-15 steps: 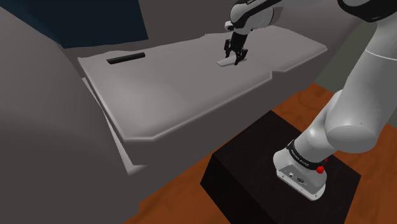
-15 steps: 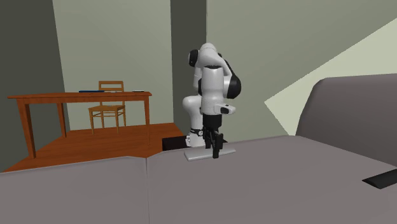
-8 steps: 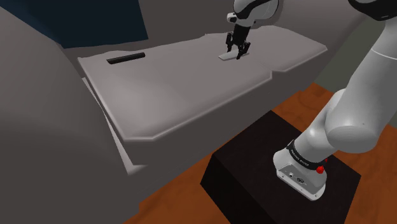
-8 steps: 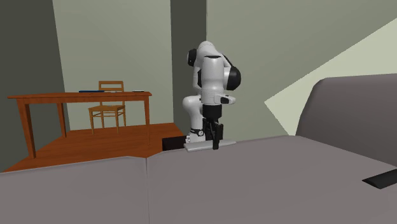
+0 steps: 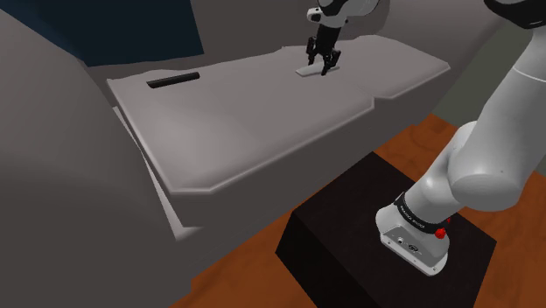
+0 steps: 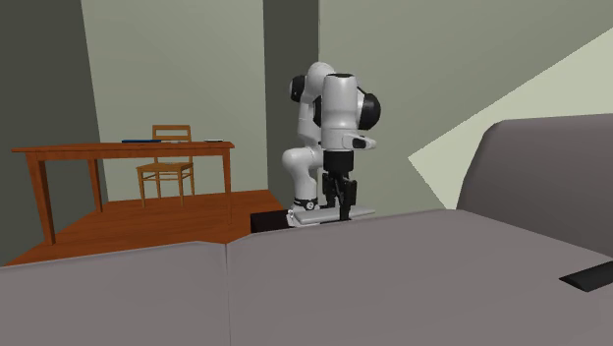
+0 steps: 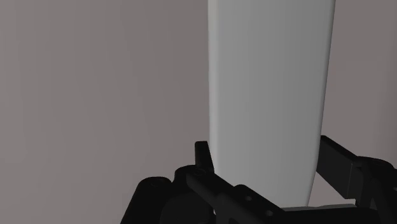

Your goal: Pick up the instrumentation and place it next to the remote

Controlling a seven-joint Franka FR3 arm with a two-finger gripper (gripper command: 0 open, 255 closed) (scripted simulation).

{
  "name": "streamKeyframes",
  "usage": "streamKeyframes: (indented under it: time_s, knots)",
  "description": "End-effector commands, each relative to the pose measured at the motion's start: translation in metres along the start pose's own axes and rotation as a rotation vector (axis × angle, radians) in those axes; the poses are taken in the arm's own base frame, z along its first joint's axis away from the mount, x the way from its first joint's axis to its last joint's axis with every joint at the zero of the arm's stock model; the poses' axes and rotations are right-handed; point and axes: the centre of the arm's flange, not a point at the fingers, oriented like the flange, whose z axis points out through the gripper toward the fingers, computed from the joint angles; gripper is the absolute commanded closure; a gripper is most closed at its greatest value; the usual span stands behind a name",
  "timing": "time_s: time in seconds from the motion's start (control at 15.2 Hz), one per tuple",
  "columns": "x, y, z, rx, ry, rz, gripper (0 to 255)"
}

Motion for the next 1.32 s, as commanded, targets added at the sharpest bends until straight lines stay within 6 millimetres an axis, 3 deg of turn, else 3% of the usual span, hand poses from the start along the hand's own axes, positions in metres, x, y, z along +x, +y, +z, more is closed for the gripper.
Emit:
streamKeyframes:
  time_s: [0.0, 1.25]
  knots:
    - [0.023, 0.013, -0.001, 0.000, 0.000, 0.000, 255]
    - [0.247, 0.126, -0.003, 0.000, 0.000, 0.000, 255]
